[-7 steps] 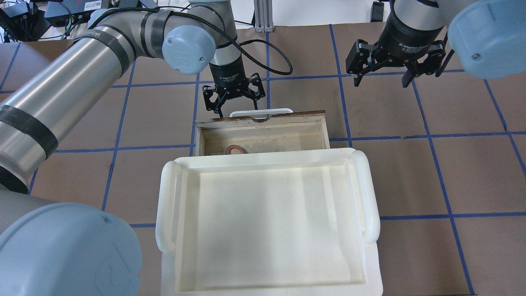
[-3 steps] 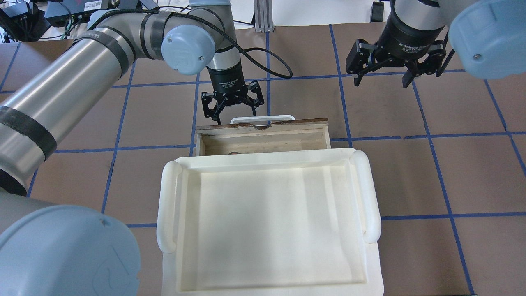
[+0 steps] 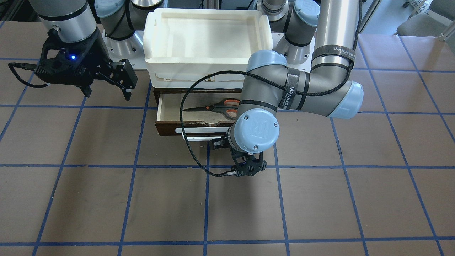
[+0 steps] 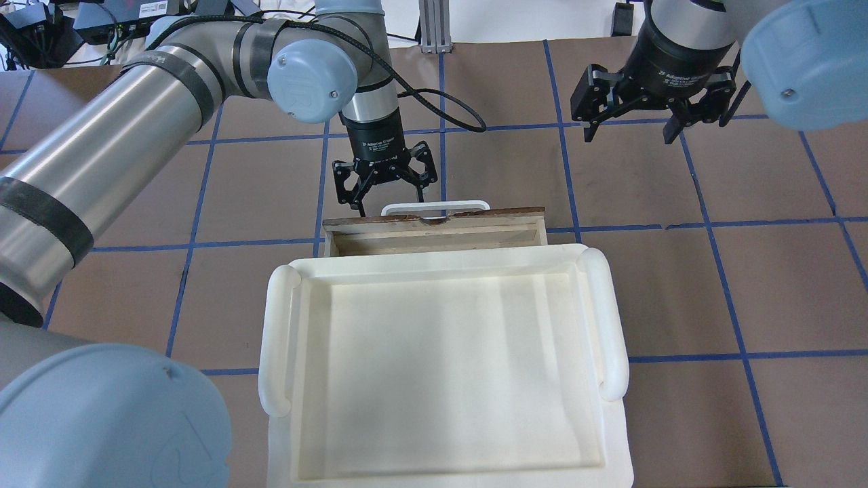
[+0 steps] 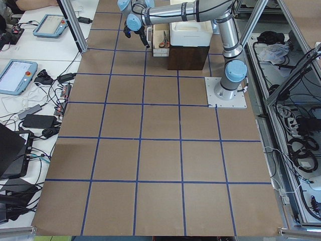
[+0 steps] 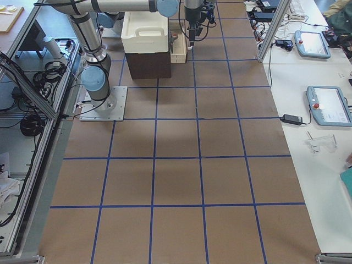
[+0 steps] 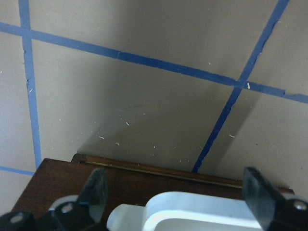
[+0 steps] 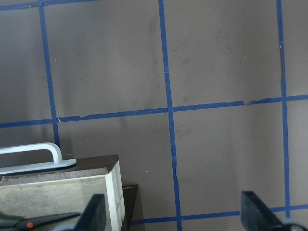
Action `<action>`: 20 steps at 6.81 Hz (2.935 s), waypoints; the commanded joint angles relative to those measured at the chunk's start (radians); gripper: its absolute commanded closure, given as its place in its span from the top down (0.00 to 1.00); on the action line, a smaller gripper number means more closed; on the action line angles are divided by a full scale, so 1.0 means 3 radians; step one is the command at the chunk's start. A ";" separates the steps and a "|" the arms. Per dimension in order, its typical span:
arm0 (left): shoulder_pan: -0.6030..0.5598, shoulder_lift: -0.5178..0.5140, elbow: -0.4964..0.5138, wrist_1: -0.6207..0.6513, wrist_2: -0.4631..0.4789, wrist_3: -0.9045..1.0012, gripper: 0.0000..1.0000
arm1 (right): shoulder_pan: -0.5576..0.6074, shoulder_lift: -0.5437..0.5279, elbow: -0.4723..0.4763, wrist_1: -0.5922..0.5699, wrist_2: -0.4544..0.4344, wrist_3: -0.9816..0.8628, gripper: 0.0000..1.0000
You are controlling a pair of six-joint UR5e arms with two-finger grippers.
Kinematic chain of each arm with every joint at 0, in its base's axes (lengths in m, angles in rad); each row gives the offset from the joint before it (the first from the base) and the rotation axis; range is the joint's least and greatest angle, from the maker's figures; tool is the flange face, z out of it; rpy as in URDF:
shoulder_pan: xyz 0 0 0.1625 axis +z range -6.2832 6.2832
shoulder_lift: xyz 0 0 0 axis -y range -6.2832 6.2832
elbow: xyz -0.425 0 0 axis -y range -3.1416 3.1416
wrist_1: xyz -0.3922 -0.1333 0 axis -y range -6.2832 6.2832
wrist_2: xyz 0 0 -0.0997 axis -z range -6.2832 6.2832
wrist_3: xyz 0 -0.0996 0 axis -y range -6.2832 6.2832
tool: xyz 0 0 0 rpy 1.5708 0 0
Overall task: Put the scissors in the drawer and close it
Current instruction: 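Push the drawer front away from the robot with the left gripper, then press the left gripper against the drawer front to seat it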
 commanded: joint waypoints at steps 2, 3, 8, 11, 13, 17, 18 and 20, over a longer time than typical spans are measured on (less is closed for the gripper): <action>-0.0012 0.0038 -0.0125 -0.0089 -0.0087 -0.0004 1.00 | 0.0000 0.0010 0.0000 0.0004 -0.0002 0.0005 1.00; -0.0007 0.0063 -0.0176 -0.0166 -0.0093 -0.0004 1.00 | 0.0000 0.0010 0.0000 0.0004 -0.0002 0.0005 1.00; 0.0008 0.0104 -0.0340 -0.0350 -0.0098 0.0001 1.00 | 0.0000 0.0010 0.0000 0.0004 -0.0007 0.0005 1.00; -0.0012 0.0079 -0.0346 -0.0493 -0.0093 -0.0004 1.00 | 0.0000 0.0015 0.0000 0.0004 -0.0002 0.0005 1.00; -0.0058 0.0079 -0.0351 -0.0519 -0.0088 -0.0004 1.00 | 0.0000 0.0015 0.0005 -0.0001 -0.0007 0.0005 1.00; -0.0058 0.0084 -0.0351 -0.0673 -0.0067 0.0001 1.00 | 0.0000 0.0015 0.0005 -0.0006 -0.0017 0.0005 1.00; -0.0063 0.0094 -0.0351 -0.0688 -0.0067 0.0001 1.00 | 0.0000 0.0015 0.0005 -0.0006 -0.0012 0.0005 1.00; -0.0063 0.0094 -0.0386 -0.0698 -0.0072 0.0001 1.00 | 0.0000 0.0015 0.0005 -0.0006 -0.0017 0.0005 1.00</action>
